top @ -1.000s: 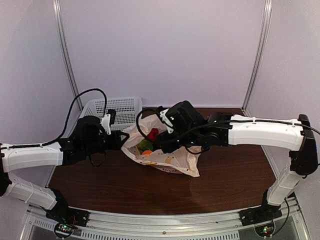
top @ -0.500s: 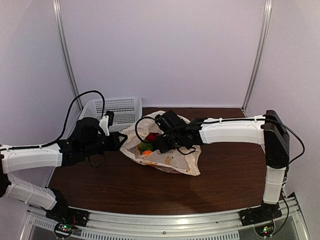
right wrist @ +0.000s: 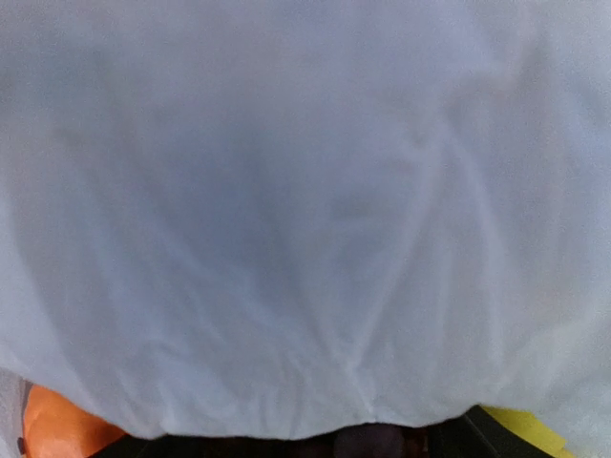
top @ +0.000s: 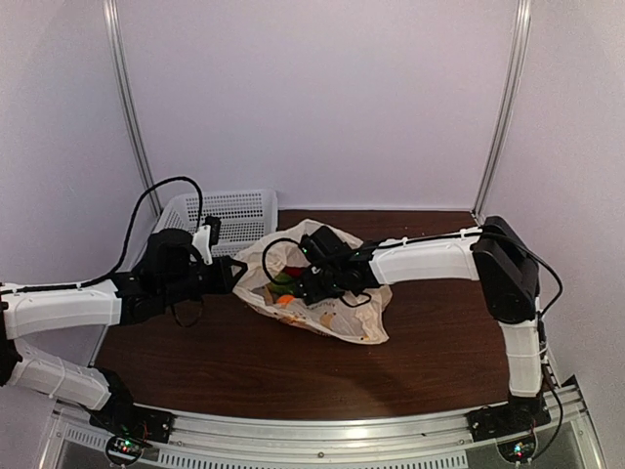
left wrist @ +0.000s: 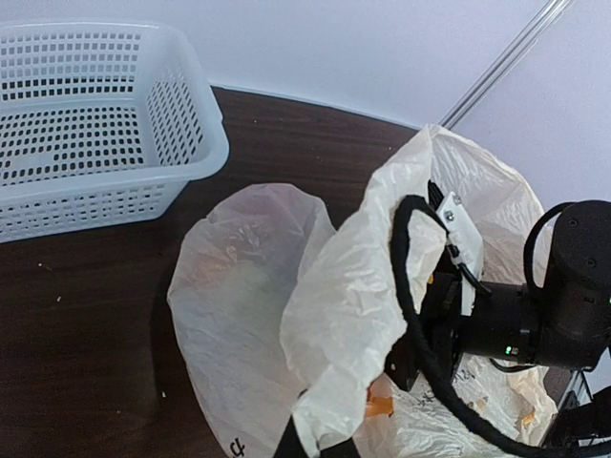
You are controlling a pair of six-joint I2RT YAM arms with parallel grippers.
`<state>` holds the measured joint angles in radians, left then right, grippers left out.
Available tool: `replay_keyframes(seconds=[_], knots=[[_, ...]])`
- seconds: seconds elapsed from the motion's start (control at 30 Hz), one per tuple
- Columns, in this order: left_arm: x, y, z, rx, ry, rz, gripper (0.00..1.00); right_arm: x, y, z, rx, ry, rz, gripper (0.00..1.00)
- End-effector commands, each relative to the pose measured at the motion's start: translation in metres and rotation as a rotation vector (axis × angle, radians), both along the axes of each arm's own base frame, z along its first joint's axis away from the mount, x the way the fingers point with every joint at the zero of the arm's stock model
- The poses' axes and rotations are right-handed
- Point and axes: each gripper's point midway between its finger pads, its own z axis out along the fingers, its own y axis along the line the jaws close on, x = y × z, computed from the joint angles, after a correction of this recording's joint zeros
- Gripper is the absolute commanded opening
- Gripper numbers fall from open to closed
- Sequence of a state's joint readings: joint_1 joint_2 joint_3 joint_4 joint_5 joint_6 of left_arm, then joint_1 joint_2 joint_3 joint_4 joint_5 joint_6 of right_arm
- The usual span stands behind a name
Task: Untie the knot of the plastic bag and take out the fruit
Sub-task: Reach into the gripper in the takeout bag.
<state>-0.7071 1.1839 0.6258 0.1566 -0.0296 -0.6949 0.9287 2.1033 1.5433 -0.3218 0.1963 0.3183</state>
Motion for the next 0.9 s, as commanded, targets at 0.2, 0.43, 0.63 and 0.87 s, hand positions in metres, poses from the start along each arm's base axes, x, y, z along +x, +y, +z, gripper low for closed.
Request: replay_keyframes(seconds=[0.2,0.43,0.63,0.87], knots=[[0.003,0.003,-0.003,-0.011,0.006,0.010,0.00,0.016,0.009,-0.026,-0.005,0.011,-0.006,0.72],[0.003,0.004,-0.006,-0.007,0.016,0.014,0.00,0.020,0.015,-0.015,0.018,-0.013,0.019,0.43],[0.004,0.004,-0.006,-0.007,0.019,0.015,0.00,0.018,0.017,0.001,0.050,-0.034,0.040,0.24],[0.006,0.002,-0.007,-0.011,0.022,0.012,0.00,0.013,0.017,0.018,0.100,-0.052,0.056,0.13]])
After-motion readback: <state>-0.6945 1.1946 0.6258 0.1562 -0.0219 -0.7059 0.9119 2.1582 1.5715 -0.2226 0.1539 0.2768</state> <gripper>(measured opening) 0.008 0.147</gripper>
